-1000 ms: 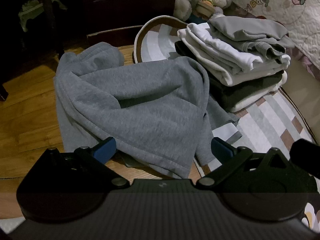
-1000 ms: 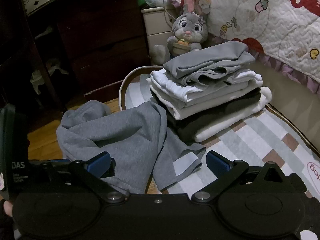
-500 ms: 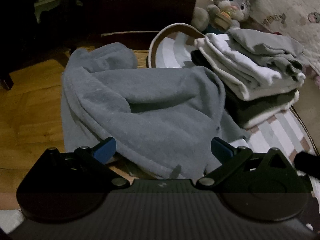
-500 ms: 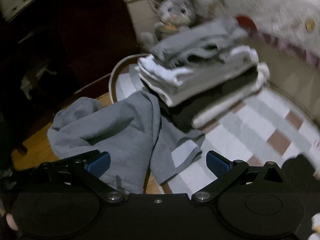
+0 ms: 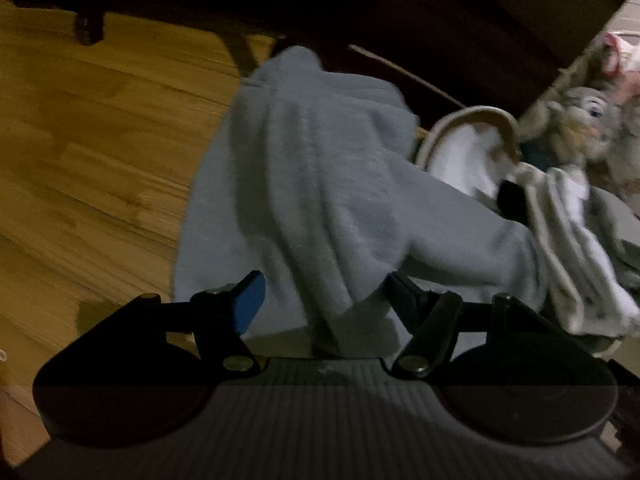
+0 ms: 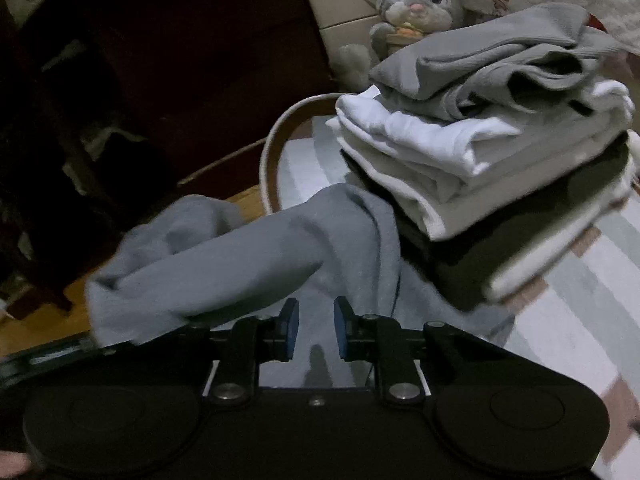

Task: Fold clothes
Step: 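Grasp the grey sweatshirt with the left gripper while the right gripper grasps it too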

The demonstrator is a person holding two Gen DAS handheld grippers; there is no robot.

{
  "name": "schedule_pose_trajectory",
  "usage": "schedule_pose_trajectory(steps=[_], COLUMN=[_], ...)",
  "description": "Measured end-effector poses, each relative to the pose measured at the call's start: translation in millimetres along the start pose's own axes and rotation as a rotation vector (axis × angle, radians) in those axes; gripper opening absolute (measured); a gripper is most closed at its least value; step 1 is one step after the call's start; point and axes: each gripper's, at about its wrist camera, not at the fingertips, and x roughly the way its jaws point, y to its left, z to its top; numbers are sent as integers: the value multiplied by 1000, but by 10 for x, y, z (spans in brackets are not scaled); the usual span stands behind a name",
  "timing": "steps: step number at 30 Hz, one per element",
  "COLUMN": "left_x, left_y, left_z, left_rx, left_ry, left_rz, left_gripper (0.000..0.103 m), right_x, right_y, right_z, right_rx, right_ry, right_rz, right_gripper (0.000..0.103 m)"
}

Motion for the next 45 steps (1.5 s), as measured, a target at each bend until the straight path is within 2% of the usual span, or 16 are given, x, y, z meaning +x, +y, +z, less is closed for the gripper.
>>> schedule_pose_trajectory(steps=[2, 3, 6, 8, 11, 15, 17, 18, 20, 21, 23, 25, 30, 32, 40, 45], left_x=[67, 111, 233, 273, 414, 656, 732, 763, 805, 826, 860, 883, 878, 874, 650, 291], left_y=[45, 41, 31, 35, 131, 367, 442, 467, 493, 505, 530, 542, 442, 378, 30, -256], left_z=[25, 35, 62, 65, 39, -15, -43, -56, -77, -89, -106, -110, -84, -81, -102, -105], left_rx=[-46, -63, -115, -150, -221, -372, -433, -453, -473, -485, -514, -527, -481, -478, -400, -307], left_ry=[-6, -6, 0, 22, 119, 255, 287, 293, 307, 316, 334, 351, 388, 417, 449, 459], left_rz=[22, 36, 64, 40, -74, -221, -280, -294, -301, -314, -347, -399, -516, -604, -846, -971], left_gripper=[72, 73, 73, 75, 80, 78, 74, 68, 62, 57, 49, 45, 45, 43, 43, 43], right_x=[200, 285, 493, 610, 763, 967, 1070, 1120, 1146, 1160, 1187, 1207, 972, 848, 360, -123], right_y=[-102, -175, -425, -546, -594, -660, -691, -701, -719, -728, -746, -762, -637, -562, -503, -605], right_z=[16, 22, 5, -23, -77, -149, -184, -197, -263, -296, -361, -431, -644, -705, -642, -565], right_rx=[27, 55, 174, 239, 273, 318, 342, 363, 429, 461, 526, 590, 665, 682, 699, 702], right_ry=[17, 30, 45, 61, 69, 81, 87, 90, 103, 109, 121, 133, 140, 140, 74, 21], right_rz=[-18, -25, -22, -19, -5, 15, 28, 54, 153, 202, 301, 401, 679, 797, 839, 868], right_gripper=[64, 68, 69, 78, 79, 81, 81, 81, 58, 56, 39, 27, 25, 25, 25, 25])
